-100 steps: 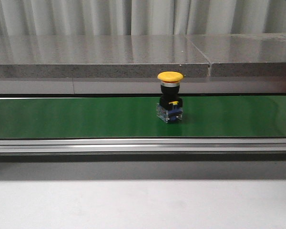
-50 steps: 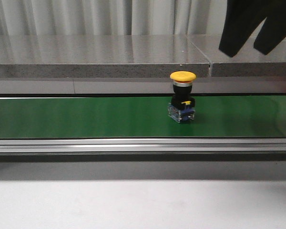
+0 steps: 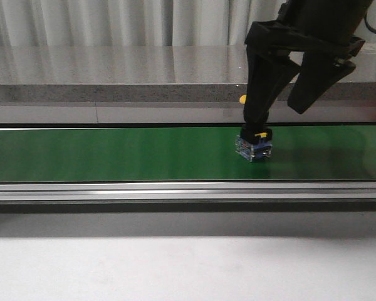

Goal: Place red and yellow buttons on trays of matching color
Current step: 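Grasp the yellow button on the belt with the right gripper, lift, then lower the yellow button into the yellow tray and open the right gripper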

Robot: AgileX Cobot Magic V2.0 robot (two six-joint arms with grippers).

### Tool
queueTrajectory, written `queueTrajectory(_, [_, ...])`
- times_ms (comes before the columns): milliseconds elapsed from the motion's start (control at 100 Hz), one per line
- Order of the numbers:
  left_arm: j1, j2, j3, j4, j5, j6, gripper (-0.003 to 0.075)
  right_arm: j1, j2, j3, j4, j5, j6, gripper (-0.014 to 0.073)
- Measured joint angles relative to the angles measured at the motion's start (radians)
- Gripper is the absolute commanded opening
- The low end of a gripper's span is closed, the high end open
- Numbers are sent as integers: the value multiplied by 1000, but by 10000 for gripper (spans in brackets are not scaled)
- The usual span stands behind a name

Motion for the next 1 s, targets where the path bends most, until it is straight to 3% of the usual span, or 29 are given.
queueTrajectory(200, [0,0,0,0,0,0,-21,0,33,0,7,-82,0,564])
queueTrajectory(420, [0,0,0,0,0,0,-21,0,46,0,7,-128,0,246])
queueTrajectory(540, [0,0,0,0,0,0,-21,0,46,0,9,-138,0,151])
queueTrajectory(730, [0,0,0,0,0,0,-21,0,22,0,9,-156,13,131])
queueTrajectory(1000, [0,0,0,0,0,0,-21,-48,-81,0,5,-162,129,131])
